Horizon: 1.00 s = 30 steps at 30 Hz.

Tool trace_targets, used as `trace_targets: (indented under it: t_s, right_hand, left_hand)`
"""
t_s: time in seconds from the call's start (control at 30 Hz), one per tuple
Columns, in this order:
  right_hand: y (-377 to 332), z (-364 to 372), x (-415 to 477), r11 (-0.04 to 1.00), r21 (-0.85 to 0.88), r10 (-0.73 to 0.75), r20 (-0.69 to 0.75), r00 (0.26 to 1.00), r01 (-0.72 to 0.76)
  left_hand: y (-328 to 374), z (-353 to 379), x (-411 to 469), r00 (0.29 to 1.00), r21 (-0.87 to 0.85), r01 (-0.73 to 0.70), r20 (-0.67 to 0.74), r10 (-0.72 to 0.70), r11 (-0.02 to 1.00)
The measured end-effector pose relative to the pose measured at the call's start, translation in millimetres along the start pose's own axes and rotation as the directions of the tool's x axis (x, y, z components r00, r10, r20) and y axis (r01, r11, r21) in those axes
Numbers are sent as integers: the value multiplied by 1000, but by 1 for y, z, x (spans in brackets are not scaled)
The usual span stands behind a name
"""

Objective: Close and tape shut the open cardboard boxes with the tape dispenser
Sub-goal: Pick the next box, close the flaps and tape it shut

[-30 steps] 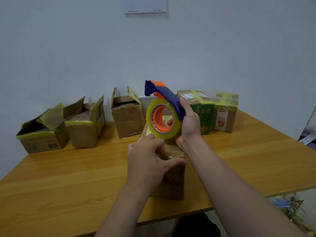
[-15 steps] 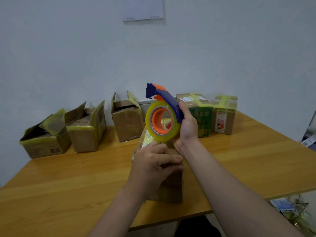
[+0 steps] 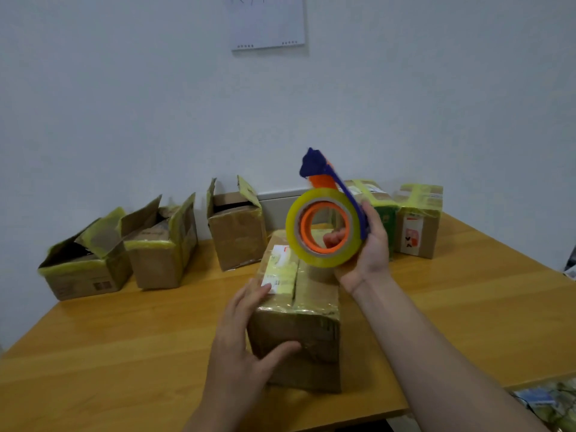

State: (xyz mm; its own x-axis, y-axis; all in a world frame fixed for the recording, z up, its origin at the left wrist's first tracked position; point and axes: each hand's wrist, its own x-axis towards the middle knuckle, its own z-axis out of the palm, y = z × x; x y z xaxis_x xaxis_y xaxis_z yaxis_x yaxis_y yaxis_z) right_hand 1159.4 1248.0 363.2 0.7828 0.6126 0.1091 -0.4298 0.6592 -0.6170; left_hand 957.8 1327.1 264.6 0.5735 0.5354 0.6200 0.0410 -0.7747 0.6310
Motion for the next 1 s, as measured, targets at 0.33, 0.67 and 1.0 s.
trace_targets:
  t_s: [0.33,0.67,1.0]
  right_hand:
    - [1,-65,22,859,-359,-481,-326,814,364]
    - [54,-102,47,709,-644,-533,-223,817,287]
    - [64,-114,55,880,-421,-397,-395,829,221]
  left_hand:
    - [-17,44,49,994,192,107,4,-110,976]
    - [-54,95,129,985,350,158,3,-170,923]
    - [-85,138,198,980,436,165,27,-196,885]
